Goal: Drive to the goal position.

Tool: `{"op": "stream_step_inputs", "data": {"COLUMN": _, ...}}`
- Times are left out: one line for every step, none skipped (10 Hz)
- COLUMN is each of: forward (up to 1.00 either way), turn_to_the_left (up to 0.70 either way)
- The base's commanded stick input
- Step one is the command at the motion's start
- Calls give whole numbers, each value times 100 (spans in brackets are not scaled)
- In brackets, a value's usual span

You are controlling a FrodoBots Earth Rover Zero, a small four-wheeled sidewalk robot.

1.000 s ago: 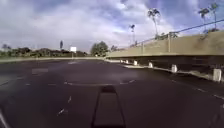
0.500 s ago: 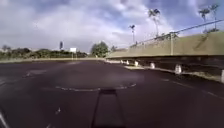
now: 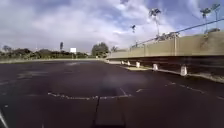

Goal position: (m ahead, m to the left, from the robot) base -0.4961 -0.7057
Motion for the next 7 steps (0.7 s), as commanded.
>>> {"op": "stream_step_inputs", "data": {"forward": 70, "turn_to_the_left": 0}}
{"op": "stream_step_inputs", "data": {"forward": 70, "turn_to_the_left": 0}}
{"op": "stream_step_inputs", "data": {"forward": 70, "turn_to_the_left": 0}}
{"op": "stream_step_inputs", "data": {"forward": 70, "turn_to_the_left": 0}}
{"op": "stream_step_inputs", "data": {"forward": 70, "turn_to_the_left": 0}}
{"op": "stream_step_inputs", "data": {"forward": 70, "turn_to_the_left": 0}}
{"op": "stream_step_inputs", "data": {"forward": 70, "turn_to_the_left": 0}}
